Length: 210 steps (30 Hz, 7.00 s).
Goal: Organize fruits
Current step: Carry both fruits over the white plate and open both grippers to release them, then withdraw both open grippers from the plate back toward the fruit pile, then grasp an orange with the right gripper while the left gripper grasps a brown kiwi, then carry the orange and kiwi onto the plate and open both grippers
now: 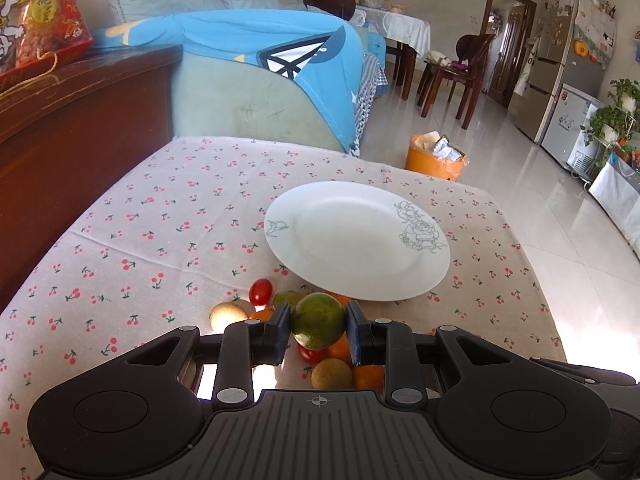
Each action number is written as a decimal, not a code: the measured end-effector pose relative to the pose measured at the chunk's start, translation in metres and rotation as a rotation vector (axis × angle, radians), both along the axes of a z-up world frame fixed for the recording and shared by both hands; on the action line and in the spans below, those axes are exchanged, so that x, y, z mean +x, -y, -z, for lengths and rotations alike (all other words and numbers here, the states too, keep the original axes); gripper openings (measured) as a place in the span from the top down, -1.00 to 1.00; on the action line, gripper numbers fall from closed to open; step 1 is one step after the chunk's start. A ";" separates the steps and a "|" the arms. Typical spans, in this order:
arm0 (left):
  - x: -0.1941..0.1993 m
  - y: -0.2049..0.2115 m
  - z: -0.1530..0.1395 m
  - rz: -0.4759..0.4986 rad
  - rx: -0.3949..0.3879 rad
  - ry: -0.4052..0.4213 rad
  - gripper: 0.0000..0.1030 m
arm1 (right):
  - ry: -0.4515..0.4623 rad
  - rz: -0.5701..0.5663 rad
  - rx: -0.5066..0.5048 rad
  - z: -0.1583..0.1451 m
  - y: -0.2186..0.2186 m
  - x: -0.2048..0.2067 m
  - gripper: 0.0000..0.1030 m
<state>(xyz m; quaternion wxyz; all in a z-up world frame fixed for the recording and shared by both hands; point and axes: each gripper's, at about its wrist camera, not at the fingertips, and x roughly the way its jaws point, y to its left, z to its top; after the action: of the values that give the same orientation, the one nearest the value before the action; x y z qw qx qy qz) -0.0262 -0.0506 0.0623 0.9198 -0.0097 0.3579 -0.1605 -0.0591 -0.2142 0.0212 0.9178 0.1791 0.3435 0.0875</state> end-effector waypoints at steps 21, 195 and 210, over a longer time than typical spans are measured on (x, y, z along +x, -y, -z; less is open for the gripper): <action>0.063 0.018 0.011 0.036 -0.047 -0.031 0.49 | 0.071 0.080 0.071 -0.001 0.027 0.051 0.39; 0.056 0.008 0.019 -0.001 -0.066 -0.002 0.51 | 0.086 0.077 -0.013 0.001 0.020 0.043 0.41; 0.076 0.016 0.035 -0.034 -0.080 -0.030 0.47 | 0.063 0.105 0.005 0.016 0.022 0.063 0.36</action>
<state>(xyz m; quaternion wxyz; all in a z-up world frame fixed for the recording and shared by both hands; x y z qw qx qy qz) 0.0499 -0.0667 0.0270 0.9159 -0.0551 0.3646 -0.1588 0.0038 -0.2361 0.0051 0.9309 0.1965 0.3046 0.0460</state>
